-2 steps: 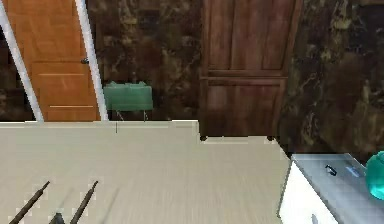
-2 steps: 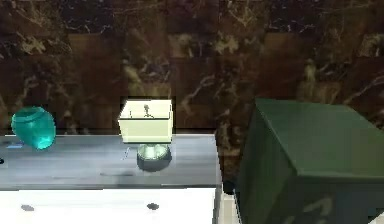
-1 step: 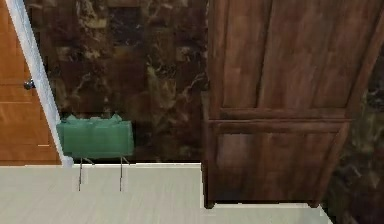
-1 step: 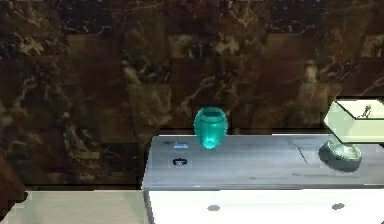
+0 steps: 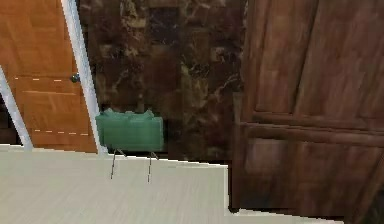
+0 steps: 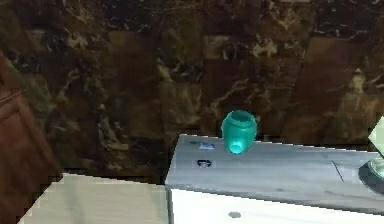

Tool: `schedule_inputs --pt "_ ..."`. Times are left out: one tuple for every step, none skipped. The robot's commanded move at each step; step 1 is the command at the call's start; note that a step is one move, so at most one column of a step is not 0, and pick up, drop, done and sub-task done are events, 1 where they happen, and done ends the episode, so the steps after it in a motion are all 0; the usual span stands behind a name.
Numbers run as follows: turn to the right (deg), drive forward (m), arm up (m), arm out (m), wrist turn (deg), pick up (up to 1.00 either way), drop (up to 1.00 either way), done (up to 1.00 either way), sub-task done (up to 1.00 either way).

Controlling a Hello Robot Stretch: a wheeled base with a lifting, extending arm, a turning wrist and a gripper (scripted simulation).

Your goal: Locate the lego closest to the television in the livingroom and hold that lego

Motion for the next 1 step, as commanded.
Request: schedule_inputs --pt "0.0 0.35 0.00 0.00 0.0 0.00 0.00 0.00 0.00"
